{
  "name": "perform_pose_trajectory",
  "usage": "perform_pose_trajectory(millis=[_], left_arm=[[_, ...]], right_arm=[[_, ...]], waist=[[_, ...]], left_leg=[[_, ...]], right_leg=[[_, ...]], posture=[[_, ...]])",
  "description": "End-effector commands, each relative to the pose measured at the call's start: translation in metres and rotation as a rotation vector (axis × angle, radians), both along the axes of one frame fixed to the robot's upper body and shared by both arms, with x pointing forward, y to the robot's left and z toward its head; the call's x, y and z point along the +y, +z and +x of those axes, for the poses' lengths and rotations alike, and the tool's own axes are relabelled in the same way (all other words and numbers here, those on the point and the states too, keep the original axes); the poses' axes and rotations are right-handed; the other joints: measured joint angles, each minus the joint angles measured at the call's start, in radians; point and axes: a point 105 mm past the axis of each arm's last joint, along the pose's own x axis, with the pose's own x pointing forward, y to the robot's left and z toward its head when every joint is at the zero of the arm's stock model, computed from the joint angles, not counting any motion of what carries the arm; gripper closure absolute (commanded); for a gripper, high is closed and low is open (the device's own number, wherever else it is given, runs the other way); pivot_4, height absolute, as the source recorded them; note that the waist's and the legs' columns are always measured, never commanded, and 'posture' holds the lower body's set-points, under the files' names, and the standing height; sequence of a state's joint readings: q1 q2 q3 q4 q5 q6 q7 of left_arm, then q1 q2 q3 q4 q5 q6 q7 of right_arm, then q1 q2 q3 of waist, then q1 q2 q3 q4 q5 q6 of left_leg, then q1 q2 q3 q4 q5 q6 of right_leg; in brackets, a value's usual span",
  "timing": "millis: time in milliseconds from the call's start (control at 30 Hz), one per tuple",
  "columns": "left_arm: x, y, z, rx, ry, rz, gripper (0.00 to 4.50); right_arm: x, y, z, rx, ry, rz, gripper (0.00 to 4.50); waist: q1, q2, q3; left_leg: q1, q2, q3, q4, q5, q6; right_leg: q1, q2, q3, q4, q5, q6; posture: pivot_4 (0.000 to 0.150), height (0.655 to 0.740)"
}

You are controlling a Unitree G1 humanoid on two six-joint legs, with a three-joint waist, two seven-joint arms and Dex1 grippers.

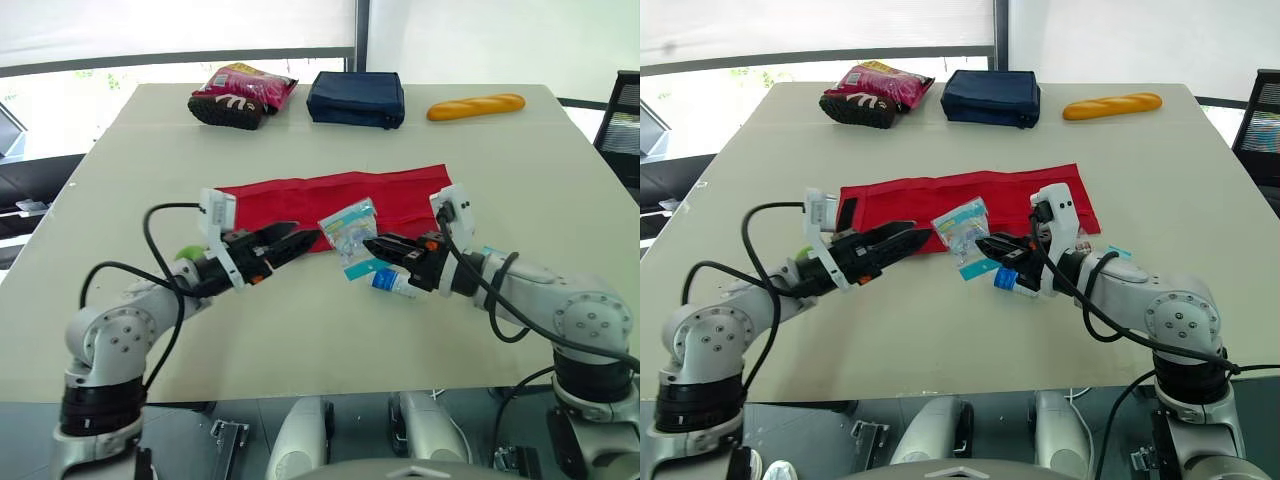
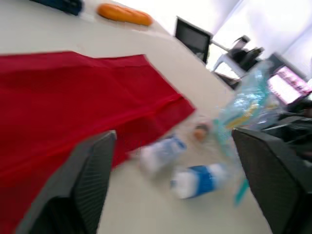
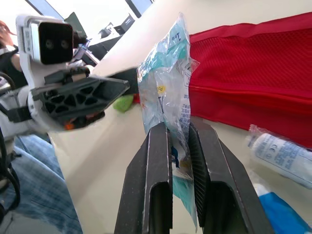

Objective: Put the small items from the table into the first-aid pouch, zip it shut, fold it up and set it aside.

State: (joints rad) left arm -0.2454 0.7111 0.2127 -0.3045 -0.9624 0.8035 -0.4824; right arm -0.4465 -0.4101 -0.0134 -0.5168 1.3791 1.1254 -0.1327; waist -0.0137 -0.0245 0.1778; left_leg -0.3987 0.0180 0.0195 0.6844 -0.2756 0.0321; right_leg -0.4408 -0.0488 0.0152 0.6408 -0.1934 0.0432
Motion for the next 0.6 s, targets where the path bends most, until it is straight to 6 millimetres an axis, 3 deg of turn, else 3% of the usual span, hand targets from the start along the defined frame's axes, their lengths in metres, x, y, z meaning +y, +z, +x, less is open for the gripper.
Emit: perform_pose_trajectory(millis=[33,133,267,600], left_arm=[[0.019,0.004,0.018,-0.163,0.072,0.259,0.19],[0.037,-0.009,0.031,-0.23,0.114,0.529,0.19],[0.054,-0.021,0.039,-0.272,0.129,0.747,0.19],[0.079,-0.033,0.047,-0.329,0.119,1.061,0.19]], right_arm=[[-0.003,0.011,-0.002,-0.04,0.0,0.038,4.5],[-0.004,0.011,-0.004,-0.044,-0.006,0.04,4.5],[-0.005,0.01,-0.007,-0.046,-0.016,0.044,4.5],[-0.005,0.007,-0.007,-0.052,-0.039,0.046,4.5]], waist=[[0.0,0.0,0.0],[0.0,0.0,0.0],[0.0,0.0,0.0],[0.0,0.0,0.0]], left_leg=[[-0.001,0.0,0.0,0.0,0.0,0.0],[-0.002,0.001,0.001,-0.001,0.0,0.0],[-0.006,0.004,0.001,-0.003,0.0,0.0],[-0.015,0.004,-0.001,-0.002,0.0,0.0]], right_leg=[[0.0,0.0,0.0,-0.001,0.0,0.0],[-0.001,0.0,0.0,-0.002,0.0,0.0],[-0.006,-0.001,0.001,-0.003,0.001,0.0],[-0.013,-0.001,-0.002,-0.003,0.005,0.001]], posture=[[0.15,0.7134],[0.15,0.7134],[0.15,0.7134],[0.15,0.7134]])
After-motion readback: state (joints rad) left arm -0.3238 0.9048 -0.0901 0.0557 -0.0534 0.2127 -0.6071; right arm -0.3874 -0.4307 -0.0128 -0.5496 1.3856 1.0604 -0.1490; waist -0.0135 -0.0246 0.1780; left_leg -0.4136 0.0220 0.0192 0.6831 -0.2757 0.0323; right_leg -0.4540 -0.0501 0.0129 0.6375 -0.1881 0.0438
